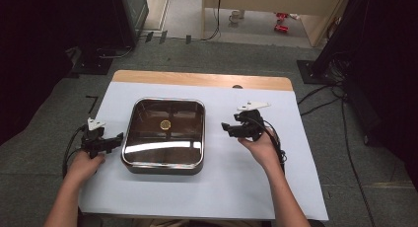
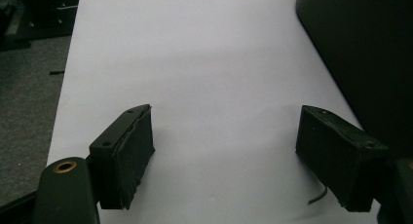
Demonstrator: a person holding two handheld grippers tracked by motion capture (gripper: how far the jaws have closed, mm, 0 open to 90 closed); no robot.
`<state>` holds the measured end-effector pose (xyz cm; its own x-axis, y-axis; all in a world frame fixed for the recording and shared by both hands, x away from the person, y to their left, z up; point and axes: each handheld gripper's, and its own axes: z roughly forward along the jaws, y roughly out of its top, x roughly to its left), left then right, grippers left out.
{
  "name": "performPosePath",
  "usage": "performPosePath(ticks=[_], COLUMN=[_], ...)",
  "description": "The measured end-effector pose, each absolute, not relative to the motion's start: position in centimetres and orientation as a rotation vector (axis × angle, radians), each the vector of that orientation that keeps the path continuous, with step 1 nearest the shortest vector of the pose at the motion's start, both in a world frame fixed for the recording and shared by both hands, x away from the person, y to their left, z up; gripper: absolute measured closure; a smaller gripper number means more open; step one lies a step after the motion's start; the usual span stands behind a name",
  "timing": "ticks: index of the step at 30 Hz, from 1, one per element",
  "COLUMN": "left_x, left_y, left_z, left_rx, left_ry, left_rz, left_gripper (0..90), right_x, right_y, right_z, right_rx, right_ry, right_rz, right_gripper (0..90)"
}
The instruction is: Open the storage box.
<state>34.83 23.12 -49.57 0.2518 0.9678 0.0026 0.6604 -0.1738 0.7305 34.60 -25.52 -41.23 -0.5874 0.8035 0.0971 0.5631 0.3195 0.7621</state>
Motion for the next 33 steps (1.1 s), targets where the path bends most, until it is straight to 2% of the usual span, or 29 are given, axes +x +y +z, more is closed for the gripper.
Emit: performPosePath(ticks=[14, 33], left_x=[34.8, 34.9], left_y=[23.1, 23.1], left_z=[-49.6, -49.6], left_rx=[1.911, 1.910], left_ry=[1.478, 1.478], left_rz=[0.645, 0.645], left_gripper=[21.3, 21.3], right_x=[36.2, 37.5], right_y=[-20.9, -14.9], right_z=[-39.5, -39.1], right_rx=[1.141, 1.036], right_ry=[2.355, 2.435], right_rz=[1.177, 1.231], right_gripper=[38.7, 38.8])
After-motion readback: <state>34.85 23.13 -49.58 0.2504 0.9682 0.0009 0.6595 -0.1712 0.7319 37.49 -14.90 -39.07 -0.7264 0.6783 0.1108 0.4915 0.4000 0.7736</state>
